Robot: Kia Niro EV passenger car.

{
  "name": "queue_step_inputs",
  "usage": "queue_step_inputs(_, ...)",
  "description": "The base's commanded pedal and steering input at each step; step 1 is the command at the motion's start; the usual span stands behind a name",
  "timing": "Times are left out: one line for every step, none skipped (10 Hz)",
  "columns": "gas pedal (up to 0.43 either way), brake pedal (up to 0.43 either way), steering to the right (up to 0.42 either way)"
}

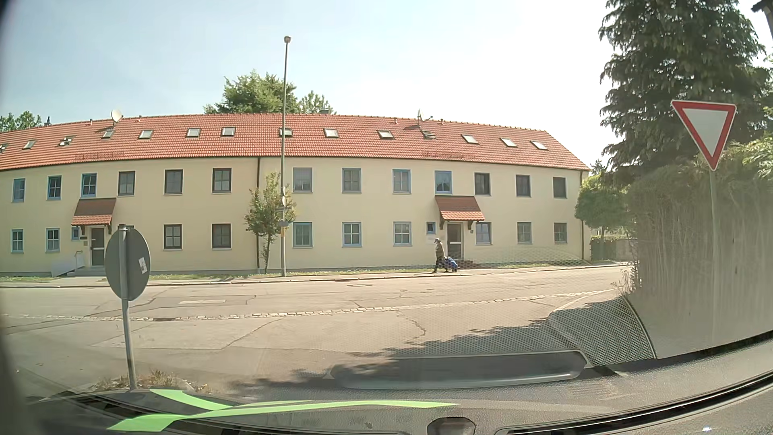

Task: Follow the waypoints while adhering to traffic rules and regulations

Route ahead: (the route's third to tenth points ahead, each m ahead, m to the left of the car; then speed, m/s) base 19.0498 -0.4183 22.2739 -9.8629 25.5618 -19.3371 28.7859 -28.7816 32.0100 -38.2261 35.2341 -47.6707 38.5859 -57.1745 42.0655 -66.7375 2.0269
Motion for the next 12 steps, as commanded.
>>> queue_step_inputs(0.000,0.000,0.006)
queue_step_inputs(0.000,0.000,0.012)
queue_step_inputs(0.000,0.000,0.019)
queue_step_inputs(0.000,0.000,0.026)
queue_step_inputs(0.000,0.000,0.029)
queue_step_inputs(0.000,0.000,0.030)
queue_step_inputs(0.000,0.000,0.031)
queue_step_inputs(0.000,0.000,0.032)
queue_step_inputs(0.000,0.000,0.033)
queue_step_inputs(0.000,0.000,0.035)
queue_step_inputs(0.000,0.000,0.036)
queue_step_inputs(0.000,0.000,0.036)
